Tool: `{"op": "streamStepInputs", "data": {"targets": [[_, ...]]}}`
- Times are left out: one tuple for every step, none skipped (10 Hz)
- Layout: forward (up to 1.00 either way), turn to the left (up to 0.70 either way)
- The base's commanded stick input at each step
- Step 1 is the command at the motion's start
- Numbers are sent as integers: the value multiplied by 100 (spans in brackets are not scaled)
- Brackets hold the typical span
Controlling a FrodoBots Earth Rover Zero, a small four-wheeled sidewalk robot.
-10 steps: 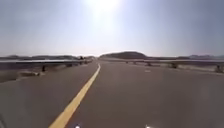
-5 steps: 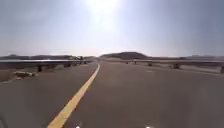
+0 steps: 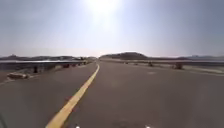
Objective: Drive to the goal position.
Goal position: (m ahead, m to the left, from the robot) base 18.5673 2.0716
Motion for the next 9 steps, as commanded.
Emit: {"op": "streamStepInputs", "data": {"targets": [[70,0],[70,0],[70,0],[70,0],[70,0],[70,0],[70,0],[70,0],[70,0]]}}
